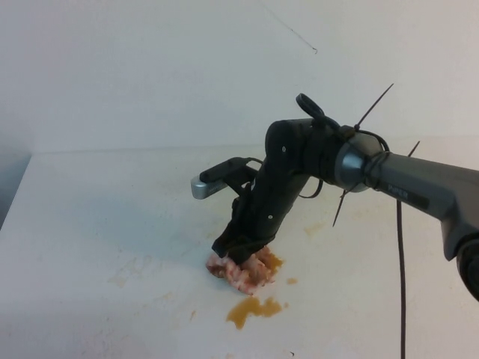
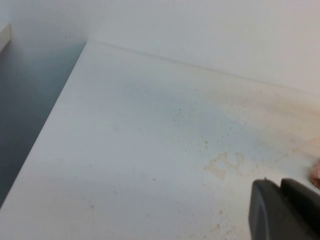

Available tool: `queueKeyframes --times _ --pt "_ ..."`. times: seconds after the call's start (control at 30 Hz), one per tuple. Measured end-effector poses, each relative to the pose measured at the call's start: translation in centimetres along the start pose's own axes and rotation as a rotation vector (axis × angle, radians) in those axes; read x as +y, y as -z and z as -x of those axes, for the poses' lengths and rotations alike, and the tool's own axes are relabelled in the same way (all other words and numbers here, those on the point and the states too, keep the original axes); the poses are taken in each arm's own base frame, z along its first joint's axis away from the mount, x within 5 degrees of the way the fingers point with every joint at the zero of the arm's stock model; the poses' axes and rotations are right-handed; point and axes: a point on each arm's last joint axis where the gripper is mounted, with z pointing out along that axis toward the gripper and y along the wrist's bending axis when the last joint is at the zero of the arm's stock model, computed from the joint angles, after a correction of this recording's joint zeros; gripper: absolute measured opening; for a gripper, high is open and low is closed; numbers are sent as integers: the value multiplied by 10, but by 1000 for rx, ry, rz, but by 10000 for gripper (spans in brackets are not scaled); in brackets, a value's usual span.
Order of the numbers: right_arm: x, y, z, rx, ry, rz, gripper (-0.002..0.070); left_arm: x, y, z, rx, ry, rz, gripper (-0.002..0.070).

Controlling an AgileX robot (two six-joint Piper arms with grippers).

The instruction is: Wipe the table

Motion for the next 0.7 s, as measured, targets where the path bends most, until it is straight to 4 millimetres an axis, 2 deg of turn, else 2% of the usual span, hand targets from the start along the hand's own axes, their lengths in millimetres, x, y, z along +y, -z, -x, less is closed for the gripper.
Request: queueKeyframes --times 0.13,0.33,0.5,0.7 --pt "0 14 10 -31 48 -23 13 0 0 0 0 0 0 0" --pt "-10 49 28 -133 67 -54 13 0 0 0 0 0 0 0" --pt "-35 64 24 -140 31 -88 13 0 0 0 0 0 0 0" --pt "-59 63 9 -77 -23 -91 13 0 0 0 0 0 0 0"
